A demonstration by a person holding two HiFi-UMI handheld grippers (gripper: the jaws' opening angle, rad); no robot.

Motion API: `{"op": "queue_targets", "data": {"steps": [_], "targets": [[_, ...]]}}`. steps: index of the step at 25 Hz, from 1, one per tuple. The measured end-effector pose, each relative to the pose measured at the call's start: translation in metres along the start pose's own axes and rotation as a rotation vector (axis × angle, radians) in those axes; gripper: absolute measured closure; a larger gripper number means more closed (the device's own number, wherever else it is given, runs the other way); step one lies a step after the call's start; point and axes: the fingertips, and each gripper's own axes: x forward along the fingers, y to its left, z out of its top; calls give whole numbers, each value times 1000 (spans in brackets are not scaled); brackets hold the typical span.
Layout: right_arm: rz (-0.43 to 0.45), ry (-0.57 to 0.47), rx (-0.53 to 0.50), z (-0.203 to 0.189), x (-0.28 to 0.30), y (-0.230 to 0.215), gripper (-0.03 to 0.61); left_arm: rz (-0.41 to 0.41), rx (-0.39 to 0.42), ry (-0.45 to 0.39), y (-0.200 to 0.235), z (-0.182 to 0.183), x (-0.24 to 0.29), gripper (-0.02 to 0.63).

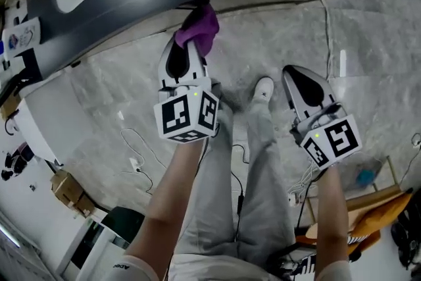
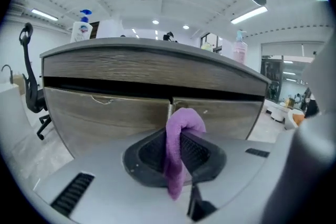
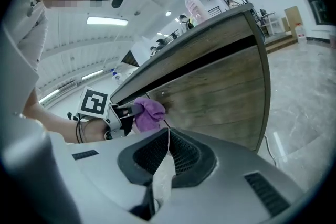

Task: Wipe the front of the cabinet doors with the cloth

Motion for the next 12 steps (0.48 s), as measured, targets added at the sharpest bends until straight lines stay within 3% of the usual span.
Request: {"op": "queue_targets", "data": {"steps": [5, 12], "targets": [[43, 26, -22, -5, 24, 19, 551, 35, -40, -57, 30, 14, 0, 568], [96, 54, -65, -1, 64, 62, 551, -14, -81, -119, 44, 35, 2, 568]]}}
